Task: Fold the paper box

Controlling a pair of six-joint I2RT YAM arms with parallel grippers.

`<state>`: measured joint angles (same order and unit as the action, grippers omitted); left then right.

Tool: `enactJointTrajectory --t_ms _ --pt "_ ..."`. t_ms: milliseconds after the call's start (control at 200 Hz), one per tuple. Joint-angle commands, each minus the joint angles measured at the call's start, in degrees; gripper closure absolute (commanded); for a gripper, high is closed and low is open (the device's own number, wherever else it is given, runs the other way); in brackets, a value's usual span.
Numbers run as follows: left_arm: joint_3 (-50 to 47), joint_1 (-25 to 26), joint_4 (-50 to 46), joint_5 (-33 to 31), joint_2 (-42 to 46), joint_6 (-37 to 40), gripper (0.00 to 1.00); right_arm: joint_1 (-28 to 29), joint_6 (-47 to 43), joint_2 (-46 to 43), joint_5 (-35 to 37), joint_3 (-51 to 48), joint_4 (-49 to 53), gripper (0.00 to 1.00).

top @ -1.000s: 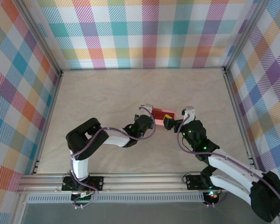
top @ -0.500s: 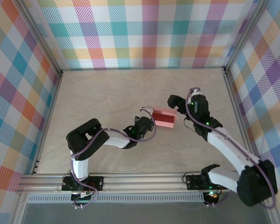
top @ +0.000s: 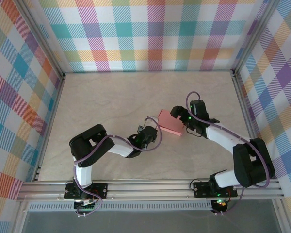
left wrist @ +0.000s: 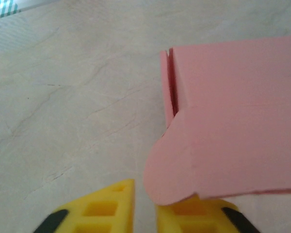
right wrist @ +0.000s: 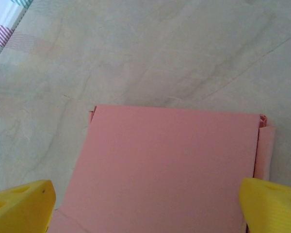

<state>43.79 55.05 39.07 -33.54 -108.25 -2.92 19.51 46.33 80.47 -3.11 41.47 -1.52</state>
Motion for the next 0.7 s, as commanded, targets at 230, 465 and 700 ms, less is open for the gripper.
enactJointTrajectory --t_ms 230,465,700 --pt "-8.0 1.8 -3.3 -1.8 11.6 -1.3 0.45 -0.9 -1.5 -1.5 0.8 -1.0 0.6 0.03" --pt "-8.4 -0.8 -11.2 12.0 21.9 0.9 0.31 -4.1 -0.4 -4.6 -4.0 -1.6 1.5 0.04" --pt "5.5 -9.9 -26.2 36.2 19.2 -5.5 0.25 -6.4 1.0 -4.5 -9.3 -3.4 1.0 0.05"
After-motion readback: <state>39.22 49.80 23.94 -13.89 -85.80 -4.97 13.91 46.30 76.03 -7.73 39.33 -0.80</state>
